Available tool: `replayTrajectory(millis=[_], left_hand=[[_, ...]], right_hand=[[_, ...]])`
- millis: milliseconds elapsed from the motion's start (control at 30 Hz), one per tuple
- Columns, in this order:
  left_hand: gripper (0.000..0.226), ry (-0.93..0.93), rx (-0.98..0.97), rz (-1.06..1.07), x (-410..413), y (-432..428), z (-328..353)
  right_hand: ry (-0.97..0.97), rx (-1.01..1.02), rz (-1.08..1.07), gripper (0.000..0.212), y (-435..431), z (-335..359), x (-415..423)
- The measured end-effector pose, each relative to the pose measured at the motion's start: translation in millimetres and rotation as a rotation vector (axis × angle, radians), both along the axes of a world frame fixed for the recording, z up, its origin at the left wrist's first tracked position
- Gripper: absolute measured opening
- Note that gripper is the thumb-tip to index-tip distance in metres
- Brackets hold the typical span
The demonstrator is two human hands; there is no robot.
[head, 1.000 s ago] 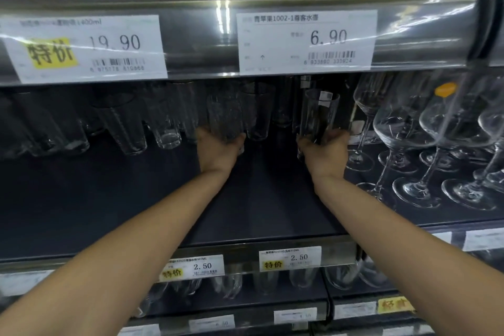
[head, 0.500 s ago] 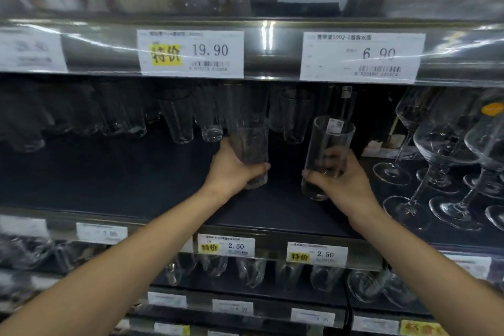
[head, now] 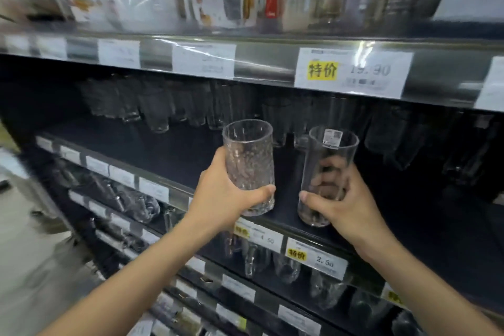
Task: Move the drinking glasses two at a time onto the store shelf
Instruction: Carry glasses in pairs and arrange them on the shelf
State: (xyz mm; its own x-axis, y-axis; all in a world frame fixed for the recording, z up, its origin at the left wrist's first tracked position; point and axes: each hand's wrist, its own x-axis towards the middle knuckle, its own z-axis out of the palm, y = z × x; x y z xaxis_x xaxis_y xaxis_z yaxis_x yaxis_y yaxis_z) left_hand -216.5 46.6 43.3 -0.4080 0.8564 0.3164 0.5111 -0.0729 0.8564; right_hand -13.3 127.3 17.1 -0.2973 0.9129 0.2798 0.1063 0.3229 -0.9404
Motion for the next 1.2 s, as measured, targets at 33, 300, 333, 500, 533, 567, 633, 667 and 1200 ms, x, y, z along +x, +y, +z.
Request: replayTrajectory(millis=[33,300,333,500,533,567,633,667,1200], left_hand=[[0.074,0.002,0.0,0.028,-11,-8,2],[0.072,-0.023,-0.004,0.203,-100,-62,7],[0.072,-0.023,-0.005,0.222,-113,-69,7],[0.064,-0.015,-0.007,0.316,-189,-100,8],[0.065,-0.019,-0.005,0.325,-206,-106,8],[0.066,-0.022,-0.004,0.333,-224,-110,8],[0.07,-0.024,-0.001,0.34,-260,-118,8],[0.07,-0.02,-0.001,0.341,-279,-121,8],[0.067,0.002,-0.045,0.25,-501,-107,23]], right_hand=[[0.009,-0.003,0.033,0.058,-2,1,-13],[0.058,-0.035,0.26,0.059,-19,1,-123],[0.063,-0.04,0.28,0.059,-21,1,-138],[0.083,-0.048,0.364,0.06,-42,7,-226],[0.084,-0.047,0.371,0.061,-47,6,-245],[0.081,-0.046,0.376,0.062,-51,6,-265],[0.059,-0.047,0.383,0.063,-62,4,-302],[0.05,-0.051,0.38,0.061,-67,3,-320],[0.044,-0.087,0.19,0.056,-72,17,-521]])
